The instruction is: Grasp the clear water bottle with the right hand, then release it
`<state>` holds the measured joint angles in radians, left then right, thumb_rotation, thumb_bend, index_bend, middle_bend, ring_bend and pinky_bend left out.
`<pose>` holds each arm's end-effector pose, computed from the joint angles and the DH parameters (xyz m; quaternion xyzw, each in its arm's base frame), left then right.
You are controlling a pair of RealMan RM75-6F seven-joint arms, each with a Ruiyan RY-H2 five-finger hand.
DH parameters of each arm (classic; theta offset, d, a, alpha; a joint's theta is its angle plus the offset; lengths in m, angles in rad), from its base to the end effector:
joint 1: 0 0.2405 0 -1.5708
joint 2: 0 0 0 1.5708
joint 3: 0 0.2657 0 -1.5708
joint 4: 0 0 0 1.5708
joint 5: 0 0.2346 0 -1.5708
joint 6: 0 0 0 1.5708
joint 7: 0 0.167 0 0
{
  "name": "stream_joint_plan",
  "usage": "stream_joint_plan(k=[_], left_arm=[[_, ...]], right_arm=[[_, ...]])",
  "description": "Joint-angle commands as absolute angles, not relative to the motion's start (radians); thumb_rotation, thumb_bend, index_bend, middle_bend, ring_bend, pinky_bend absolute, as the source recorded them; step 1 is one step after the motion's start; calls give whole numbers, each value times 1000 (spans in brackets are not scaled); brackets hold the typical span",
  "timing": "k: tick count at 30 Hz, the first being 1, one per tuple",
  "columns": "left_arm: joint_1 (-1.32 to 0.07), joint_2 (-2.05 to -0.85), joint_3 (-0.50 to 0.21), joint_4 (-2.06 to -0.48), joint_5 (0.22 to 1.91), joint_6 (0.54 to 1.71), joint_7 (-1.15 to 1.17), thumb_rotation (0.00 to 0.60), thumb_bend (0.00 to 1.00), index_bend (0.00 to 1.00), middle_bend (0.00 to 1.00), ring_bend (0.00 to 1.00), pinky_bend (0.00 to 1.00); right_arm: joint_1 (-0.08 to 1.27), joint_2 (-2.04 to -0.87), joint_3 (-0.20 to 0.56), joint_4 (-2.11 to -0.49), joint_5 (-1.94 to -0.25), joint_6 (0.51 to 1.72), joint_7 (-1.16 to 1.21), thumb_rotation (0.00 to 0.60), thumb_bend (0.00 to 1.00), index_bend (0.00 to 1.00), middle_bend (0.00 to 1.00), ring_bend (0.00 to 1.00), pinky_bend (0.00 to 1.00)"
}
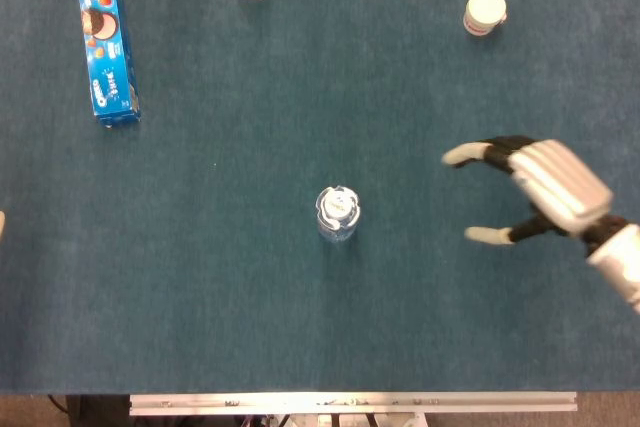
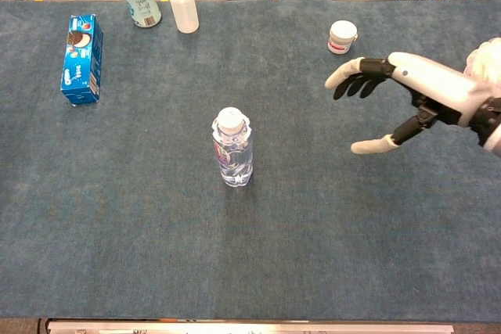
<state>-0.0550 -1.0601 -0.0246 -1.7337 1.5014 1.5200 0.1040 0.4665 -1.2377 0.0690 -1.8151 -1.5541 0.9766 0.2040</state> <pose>-0.3135 0.1898 0.1494 -0.5967 -0.3812 -0.3709 0.6009 -0.1773 -0.2685 0.0105 0.7007 -0.5096 0.4317 0.2511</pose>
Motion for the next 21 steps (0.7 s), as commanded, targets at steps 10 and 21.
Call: stream_joint_plan(k=[10, 21], left_arm=[[-52, -1050, -34, -1724, 1483, 1519, 85, 600, 292, 100, 176, 120, 166], [-54, -1042, -37, -1713, 1483, 1512, 55, 600, 292, 101, 176, 120, 166]], right_arm=[[599, -1497, 121, -1682, -1419, 850, 209, 600, 52, 310, 364, 296, 309], [648, -1635, 138, -1599, -1376, 845, 180, 600, 65, 319, 364, 296, 309]])
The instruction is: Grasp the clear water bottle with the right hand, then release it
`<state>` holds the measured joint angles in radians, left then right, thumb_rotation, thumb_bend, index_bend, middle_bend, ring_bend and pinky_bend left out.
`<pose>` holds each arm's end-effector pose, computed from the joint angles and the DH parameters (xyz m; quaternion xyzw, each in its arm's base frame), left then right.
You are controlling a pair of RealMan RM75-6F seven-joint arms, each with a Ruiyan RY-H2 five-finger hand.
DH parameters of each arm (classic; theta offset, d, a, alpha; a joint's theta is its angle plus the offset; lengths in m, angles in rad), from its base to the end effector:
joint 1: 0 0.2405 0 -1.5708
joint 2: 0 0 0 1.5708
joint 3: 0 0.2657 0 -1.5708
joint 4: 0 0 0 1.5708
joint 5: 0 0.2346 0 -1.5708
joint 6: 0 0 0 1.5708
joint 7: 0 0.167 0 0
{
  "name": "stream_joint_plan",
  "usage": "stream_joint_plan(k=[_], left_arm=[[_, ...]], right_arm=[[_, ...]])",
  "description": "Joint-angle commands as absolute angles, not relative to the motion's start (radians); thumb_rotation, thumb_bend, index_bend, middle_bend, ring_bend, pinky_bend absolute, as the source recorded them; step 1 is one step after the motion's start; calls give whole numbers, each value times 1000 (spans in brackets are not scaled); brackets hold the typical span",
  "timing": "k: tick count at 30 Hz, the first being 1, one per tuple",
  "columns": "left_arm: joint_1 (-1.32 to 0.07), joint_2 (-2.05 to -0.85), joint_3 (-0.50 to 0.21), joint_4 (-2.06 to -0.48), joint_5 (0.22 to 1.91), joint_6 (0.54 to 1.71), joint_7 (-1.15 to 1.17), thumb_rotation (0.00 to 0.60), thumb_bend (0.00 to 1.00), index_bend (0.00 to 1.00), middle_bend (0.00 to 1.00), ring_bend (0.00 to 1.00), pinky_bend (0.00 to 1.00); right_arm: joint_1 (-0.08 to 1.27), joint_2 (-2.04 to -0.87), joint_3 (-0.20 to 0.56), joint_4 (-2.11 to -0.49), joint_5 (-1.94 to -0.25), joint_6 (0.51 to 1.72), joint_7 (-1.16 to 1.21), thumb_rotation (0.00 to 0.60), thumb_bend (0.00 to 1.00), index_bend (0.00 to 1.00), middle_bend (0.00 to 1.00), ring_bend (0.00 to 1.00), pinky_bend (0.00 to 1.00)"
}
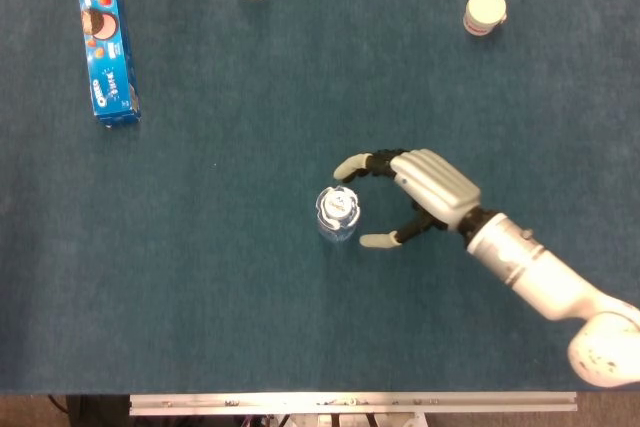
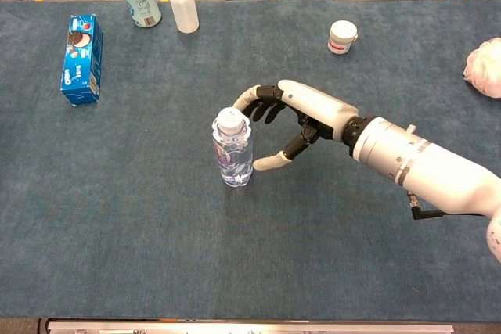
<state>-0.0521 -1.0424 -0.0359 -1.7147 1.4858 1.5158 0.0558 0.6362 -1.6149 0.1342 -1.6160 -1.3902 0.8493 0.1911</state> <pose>-0.3214 0.1918 0.1591 -0.5873 -0.3864 -0.3734 0.6053 -0.1074 -0.2888 -0.0972 0.6884 -0.5557 0.4376 0.1610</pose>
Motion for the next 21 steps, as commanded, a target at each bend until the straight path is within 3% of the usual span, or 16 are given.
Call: stream_joint_plan(k=[1, 21], left_arm=[[-55, -1041, -38, -1711, 1481, 1509, 52, 600, 292, 101, 176, 120, 166], [-50, -1038, -36, -1693, 1478, 1507, 30, 600, 292, 108, 176, 120, 166]], right_arm=[[653, -1646, 139, -1590, -1369, 840, 176, 600, 70, 321, 364, 296, 309], [681, -1719, 126, -1531, -1342, 838, 162, 600, 179, 493, 400, 297, 310]])
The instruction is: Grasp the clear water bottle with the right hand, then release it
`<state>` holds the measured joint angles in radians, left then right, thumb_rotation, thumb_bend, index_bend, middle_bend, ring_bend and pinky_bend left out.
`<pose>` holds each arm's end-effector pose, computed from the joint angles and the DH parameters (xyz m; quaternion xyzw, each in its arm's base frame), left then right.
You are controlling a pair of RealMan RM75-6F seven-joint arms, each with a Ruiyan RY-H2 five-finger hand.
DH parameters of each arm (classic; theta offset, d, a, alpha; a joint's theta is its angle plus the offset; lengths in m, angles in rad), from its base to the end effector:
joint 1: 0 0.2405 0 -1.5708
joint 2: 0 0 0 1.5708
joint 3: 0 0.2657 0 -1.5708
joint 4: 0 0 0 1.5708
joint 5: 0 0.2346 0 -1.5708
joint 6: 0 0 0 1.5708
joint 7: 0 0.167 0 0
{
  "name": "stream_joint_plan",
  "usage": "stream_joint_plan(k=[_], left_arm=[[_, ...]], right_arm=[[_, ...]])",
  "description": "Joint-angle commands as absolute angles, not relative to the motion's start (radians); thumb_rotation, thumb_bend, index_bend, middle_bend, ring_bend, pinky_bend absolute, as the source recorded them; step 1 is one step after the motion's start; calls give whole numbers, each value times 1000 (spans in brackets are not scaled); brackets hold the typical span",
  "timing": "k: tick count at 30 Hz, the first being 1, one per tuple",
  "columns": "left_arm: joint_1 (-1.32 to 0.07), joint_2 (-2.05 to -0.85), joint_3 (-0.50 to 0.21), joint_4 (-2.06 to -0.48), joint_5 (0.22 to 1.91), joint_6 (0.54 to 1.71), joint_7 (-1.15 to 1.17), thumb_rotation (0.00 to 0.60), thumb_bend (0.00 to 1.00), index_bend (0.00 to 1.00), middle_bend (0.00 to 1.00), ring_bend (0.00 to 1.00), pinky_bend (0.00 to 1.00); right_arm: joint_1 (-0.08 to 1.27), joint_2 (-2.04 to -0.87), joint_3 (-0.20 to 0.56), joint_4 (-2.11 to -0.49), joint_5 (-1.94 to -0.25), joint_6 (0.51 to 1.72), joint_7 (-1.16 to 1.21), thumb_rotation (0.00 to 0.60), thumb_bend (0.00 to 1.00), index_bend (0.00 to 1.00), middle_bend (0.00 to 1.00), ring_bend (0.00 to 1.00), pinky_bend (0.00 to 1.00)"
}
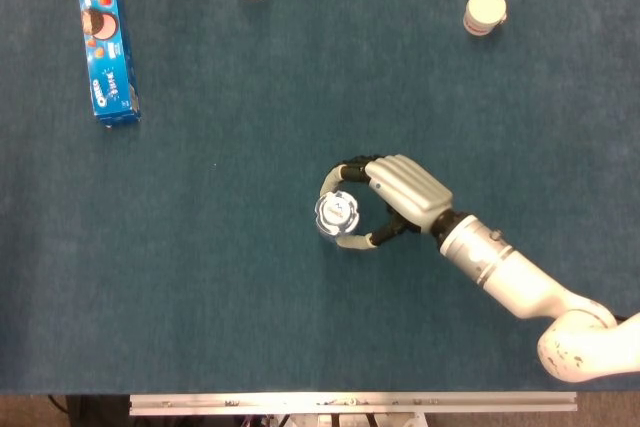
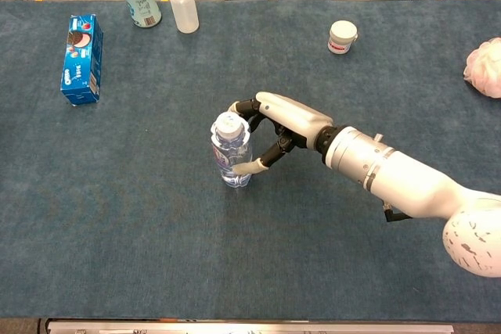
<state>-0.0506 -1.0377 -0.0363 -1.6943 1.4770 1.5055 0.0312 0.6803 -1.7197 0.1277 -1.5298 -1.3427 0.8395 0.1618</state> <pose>-0.3285 0.1916 0.1619 -0.5855 -0.3911 -0.3688 0.6068 -0.0960 -0.2886 -0.1280 0.6940 -0.5577 0.4278 0.1559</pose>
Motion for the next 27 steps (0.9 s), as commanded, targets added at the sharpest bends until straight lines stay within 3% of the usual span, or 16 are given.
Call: stream_joint_plan(k=[1, 4, 9, 14, 17, 24, 27], left_arm=[[-51, -1038, -38, -1693, 1478, 1506, 29, 600, 292, 108, 176, 120, 166], [-53, -1038, -40, -1694, 1475, 1504, 30, 600, 292, 109, 176, 120, 166], [-52, -1039, -39, -1694, 1475, 1504, 32, 600, 293, 109, 176, 120, 166], [-53, -1039, -40, -1697, 1475, 1503, 34, 600, 292, 109, 176, 119, 166], [-55, -1039, -40, -1698, 1474, 1500, 39, 600, 292, 109, 176, 119, 166], [-52, -1038, -39, -1699, 1475, 1503, 37, 600, 292, 109, 176, 120, 166], [-53, -1038, -41, -1700, 1473, 1503, 37, 600, 292, 109, 176, 120, 166]], right_arm=[[681, -1717, 125, -1532, -1342, 838, 165, 600, 178, 493, 400, 298, 310], [684, -1712, 121, -1531, -1347, 835, 174, 600, 172, 446, 397, 298, 310], [684, -1703, 120, -1531, -1366, 849, 190, 600, 167, 224, 363, 298, 309], [679, -1692, 120, -1538, -1378, 867, 212, 600, 167, 193, 361, 298, 309], [677, -1693, 117, -1539, -1381, 872, 219, 600, 167, 227, 362, 298, 309], [675, -1709, 117, -1530, -1377, 888, 210, 600, 200, 500, 388, 298, 309], [676, -1710, 117, -1530, -1373, 887, 206, 600, 206, 531, 392, 298, 309]])
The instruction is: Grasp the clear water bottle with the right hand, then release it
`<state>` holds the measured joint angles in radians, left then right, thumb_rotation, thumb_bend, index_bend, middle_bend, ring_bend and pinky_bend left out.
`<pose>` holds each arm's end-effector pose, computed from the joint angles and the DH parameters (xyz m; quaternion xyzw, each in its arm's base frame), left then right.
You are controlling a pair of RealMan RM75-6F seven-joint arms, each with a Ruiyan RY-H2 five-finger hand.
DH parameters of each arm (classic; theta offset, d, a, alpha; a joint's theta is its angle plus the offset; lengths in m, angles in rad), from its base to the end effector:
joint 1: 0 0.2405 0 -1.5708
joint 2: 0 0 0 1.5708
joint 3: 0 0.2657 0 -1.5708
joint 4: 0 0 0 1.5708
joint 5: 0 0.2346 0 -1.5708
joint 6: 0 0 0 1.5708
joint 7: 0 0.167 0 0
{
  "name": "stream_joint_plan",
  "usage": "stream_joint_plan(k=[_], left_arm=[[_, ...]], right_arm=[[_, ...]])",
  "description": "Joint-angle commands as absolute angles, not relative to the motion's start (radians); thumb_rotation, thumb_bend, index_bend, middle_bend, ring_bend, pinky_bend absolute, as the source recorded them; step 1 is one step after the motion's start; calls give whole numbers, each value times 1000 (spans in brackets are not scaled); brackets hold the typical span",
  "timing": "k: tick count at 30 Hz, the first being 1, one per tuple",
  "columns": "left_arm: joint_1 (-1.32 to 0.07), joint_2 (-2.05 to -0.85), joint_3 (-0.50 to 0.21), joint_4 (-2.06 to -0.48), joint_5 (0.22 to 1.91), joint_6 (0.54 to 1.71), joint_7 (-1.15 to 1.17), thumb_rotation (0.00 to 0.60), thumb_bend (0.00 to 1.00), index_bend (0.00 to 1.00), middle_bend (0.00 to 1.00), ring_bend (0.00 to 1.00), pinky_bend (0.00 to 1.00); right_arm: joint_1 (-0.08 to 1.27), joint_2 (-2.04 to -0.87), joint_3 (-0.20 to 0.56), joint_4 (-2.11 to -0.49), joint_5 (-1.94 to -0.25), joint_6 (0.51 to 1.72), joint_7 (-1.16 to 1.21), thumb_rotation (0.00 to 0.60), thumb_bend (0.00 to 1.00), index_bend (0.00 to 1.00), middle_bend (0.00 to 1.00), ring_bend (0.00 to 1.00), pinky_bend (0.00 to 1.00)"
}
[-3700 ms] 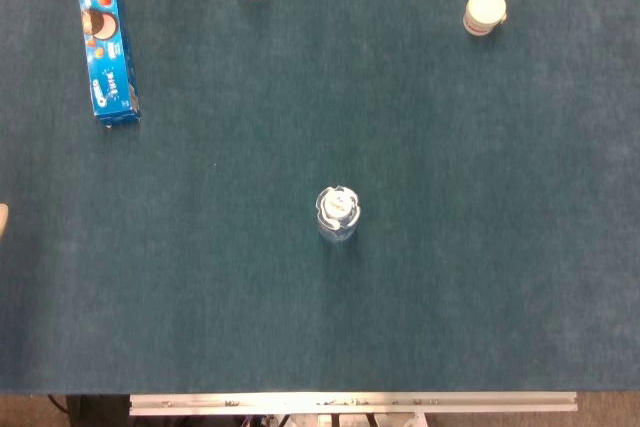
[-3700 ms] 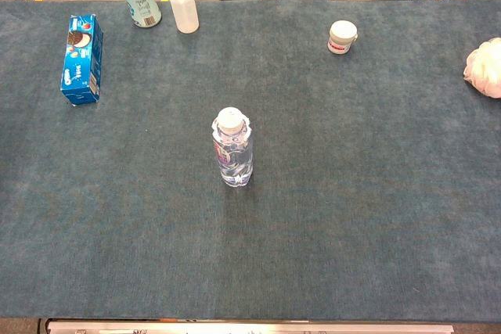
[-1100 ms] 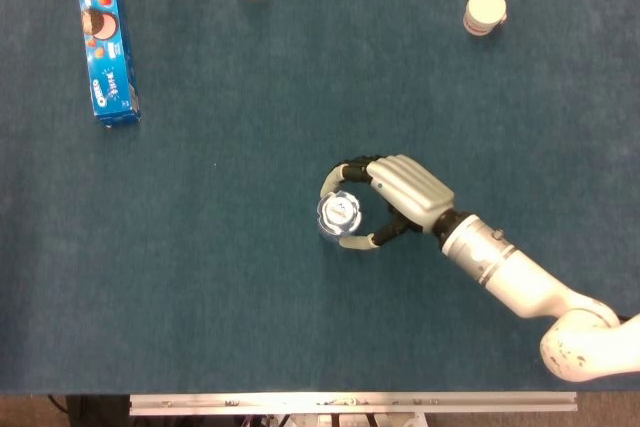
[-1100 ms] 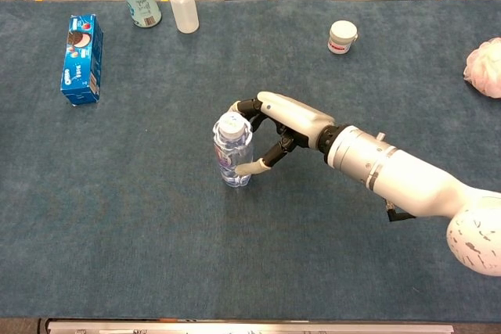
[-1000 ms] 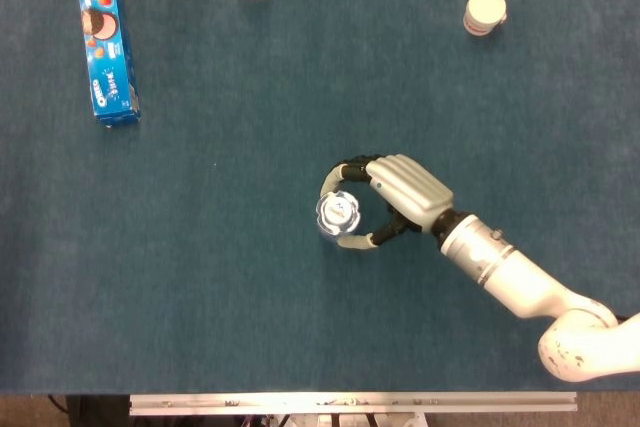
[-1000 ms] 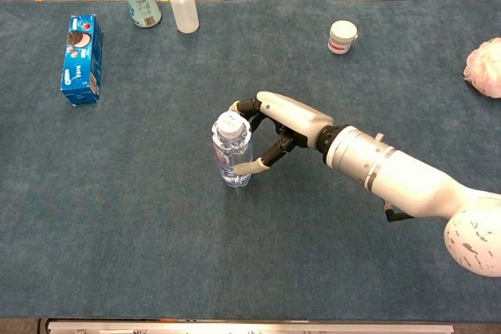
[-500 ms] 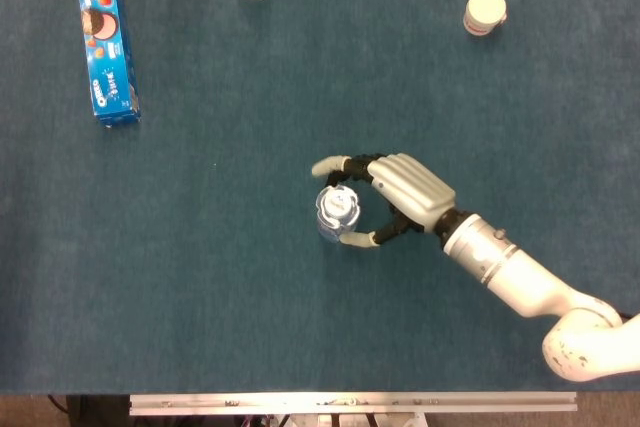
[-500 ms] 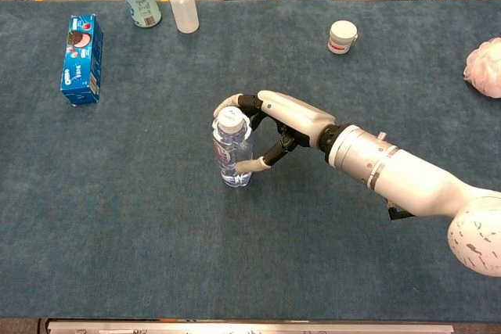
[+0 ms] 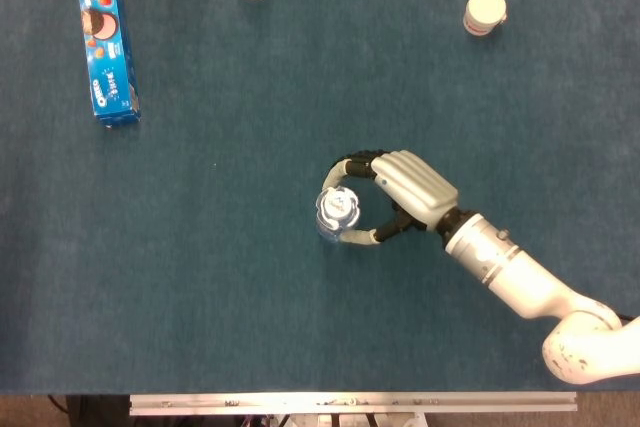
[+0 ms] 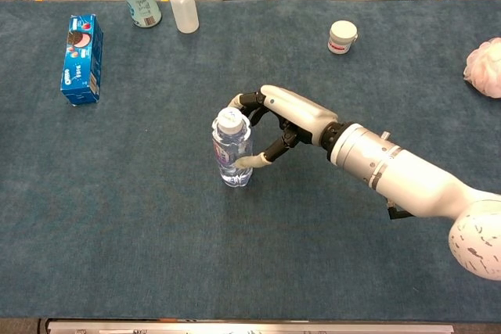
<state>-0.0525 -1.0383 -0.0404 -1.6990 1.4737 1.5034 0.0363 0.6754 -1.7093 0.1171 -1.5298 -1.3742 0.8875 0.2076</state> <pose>-0.3273 0.1931 0.1617 -0.5847 -0.3908 -0.3695 0.6073 -0.0974 -0.2904 -0.1201 0.6825 -0.5564 0.4477 0.1554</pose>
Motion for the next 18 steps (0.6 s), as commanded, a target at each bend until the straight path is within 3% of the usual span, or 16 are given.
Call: stream_joint_plan(k=[1, 5, 9, 11, 18], left_arm=[[-53, -1038, -41, -1700, 1473, 1503, 37, 600, 292, 109, 176, 120, 166], [-51, -1038, -39, -1699, 1475, 1505, 37, 600, 292, 109, 176, 120, 166], [-51, -1038, -39, -1701, 1477, 1506, 36, 600, 292, 109, 175, 120, 166], [-52, -1038, -40, -1703, 1477, 1505, 37, 600, 292, 109, 175, 120, 166], [-50, -1038, -38, -1704, 1480, 1508, 38, 600, 292, 109, 175, 120, 166]], right_arm=[[676, -1709, 117, -1531, -1373, 887, 207, 600, 206, 531, 392, 298, 309], [679, -1701, 112, -1536, -1381, 883, 210, 600, 198, 474, 392, 298, 309], [682, -1692, 108, -1538, -1385, 878, 215, 600, 183, 237, 372, 298, 309], [682, -1690, 107, -1540, -1391, 880, 223, 600, 174, 189, 367, 297, 309], [682, -1688, 108, -1541, -1391, 887, 233, 600, 168, 180, 366, 297, 309]])
